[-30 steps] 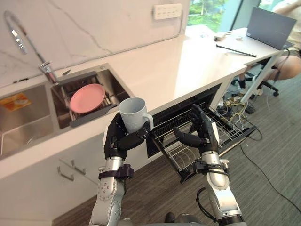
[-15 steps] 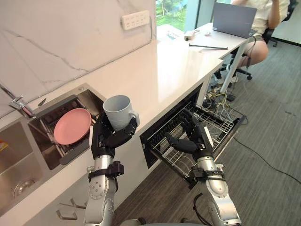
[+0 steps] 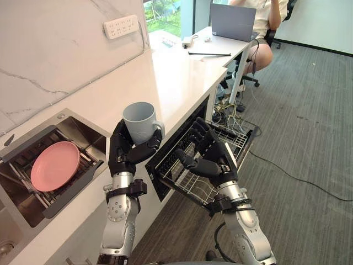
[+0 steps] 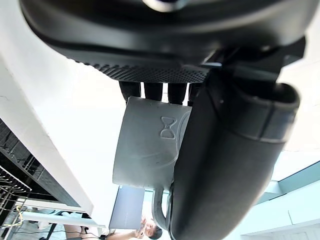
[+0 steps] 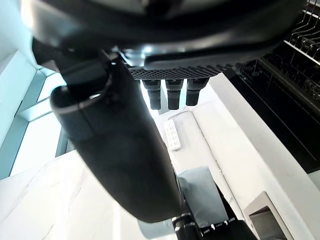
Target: Walk over to the sink, pick up the cup, carry it to the dishwasher, place the cup inside the dishwasher, then close the dishwasher door
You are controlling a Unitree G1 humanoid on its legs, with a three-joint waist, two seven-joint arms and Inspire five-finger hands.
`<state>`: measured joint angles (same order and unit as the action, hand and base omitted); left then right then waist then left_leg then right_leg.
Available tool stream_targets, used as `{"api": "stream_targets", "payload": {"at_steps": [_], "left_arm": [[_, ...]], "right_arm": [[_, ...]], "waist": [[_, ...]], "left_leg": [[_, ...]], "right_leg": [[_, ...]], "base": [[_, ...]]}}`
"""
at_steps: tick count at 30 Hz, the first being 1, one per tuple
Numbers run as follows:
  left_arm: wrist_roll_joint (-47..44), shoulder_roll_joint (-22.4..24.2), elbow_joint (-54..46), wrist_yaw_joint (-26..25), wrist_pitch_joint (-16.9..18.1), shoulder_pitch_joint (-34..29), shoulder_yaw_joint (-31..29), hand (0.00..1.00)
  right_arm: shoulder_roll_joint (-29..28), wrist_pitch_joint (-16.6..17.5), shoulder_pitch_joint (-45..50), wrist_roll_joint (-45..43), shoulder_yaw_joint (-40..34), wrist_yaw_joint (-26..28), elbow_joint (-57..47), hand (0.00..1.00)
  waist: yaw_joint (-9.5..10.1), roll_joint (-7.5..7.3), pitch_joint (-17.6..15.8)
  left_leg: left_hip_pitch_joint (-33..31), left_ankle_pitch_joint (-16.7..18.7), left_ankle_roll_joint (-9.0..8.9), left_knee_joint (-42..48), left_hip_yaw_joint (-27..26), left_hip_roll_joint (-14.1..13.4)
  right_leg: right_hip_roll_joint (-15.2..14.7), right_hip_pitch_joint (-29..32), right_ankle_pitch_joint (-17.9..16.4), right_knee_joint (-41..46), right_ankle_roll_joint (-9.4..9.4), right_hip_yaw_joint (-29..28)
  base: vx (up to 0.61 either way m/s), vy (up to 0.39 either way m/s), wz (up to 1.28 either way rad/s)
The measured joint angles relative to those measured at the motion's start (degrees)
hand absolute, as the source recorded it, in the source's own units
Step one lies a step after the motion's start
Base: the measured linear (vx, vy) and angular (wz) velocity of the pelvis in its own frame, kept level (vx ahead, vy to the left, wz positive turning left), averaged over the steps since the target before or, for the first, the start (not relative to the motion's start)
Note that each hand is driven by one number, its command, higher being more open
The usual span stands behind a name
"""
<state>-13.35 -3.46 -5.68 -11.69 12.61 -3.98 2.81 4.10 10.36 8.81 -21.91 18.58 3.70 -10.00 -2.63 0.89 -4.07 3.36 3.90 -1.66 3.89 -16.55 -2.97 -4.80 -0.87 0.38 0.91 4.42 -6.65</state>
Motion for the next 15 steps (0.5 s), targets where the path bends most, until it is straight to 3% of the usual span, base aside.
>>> {"api": "stream_targets", "payload": {"at_steps": [5,15], "left_arm": [[0.1,-0.09,1.79,-0.22,0.0,0.56,0.64,0.3],[1.64,0.17,1.77,2.12,-0.01,0.55,7.77,0.3]], "right_arm": [[0.2,0.0,-0.96,-0.73,1.24,0.59,0.0,0.9],[0.63,0.03,-3.95,-0.4,2.2,0.14,0.02,0.9]], "waist": [[0.07,-0.92,0.63],[0.18,-0.94,1.09]], "left_leg": [[0.1,-0.15,0.24,-0.41,-0.41,0.17],[0.1,-1.32,0.96,-2.24,0.33,0.92]], "right_leg": [[-0.08,0.12,0.48,-0.44,0.19,-0.53],[-0.59,0.31,0.76,-0.9,0.57,0.24]], "base": [[-0.03,-0.01,-0.05],[-0.02,-0.01,0.04]]}}
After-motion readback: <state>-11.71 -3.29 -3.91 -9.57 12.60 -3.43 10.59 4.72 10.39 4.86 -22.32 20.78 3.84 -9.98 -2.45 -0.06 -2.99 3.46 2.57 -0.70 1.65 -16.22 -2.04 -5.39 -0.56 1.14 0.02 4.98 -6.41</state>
